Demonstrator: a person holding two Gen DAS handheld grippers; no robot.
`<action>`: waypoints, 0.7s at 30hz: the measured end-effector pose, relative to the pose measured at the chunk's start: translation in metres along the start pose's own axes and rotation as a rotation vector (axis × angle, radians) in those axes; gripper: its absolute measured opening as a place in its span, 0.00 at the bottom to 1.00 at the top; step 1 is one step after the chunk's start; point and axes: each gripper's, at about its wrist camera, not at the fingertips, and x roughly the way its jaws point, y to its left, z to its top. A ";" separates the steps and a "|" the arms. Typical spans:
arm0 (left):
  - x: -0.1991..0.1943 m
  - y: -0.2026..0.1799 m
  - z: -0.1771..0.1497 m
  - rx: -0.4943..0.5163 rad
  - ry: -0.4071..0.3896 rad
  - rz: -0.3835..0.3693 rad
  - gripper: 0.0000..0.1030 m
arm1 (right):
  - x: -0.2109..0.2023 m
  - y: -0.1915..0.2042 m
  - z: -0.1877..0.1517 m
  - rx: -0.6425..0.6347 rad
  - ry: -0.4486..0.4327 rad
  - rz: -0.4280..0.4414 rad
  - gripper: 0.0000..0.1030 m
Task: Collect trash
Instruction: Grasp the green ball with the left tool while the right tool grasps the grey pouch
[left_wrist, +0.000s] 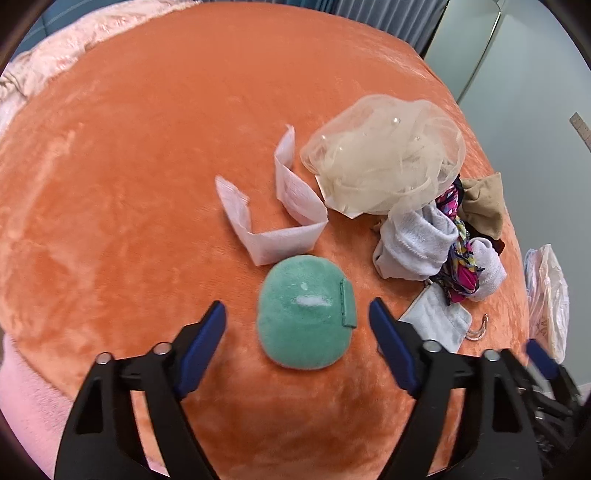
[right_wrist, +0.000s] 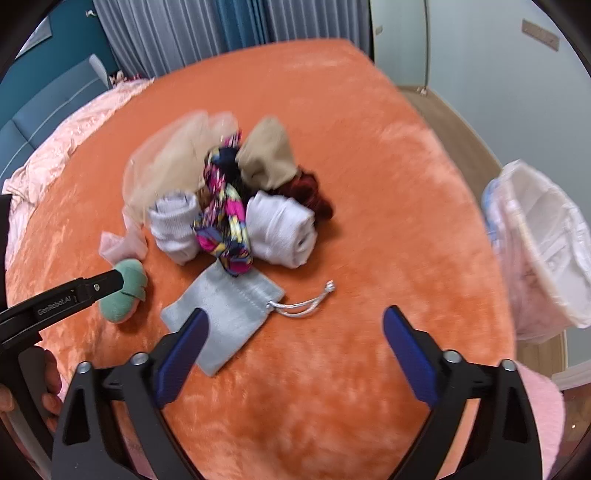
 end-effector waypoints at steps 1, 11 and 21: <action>0.005 0.001 0.000 -0.004 0.011 -0.009 0.64 | 0.007 0.002 0.000 0.002 0.014 0.003 0.80; 0.020 0.009 -0.001 -0.030 0.020 -0.090 0.45 | 0.045 0.021 0.002 0.039 0.091 0.056 0.42; -0.012 -0.013 0.001 0.048 -0.048 -0.037 0.43 | 0.017 0.036 0.009 0.003 0.072 0.140 0.07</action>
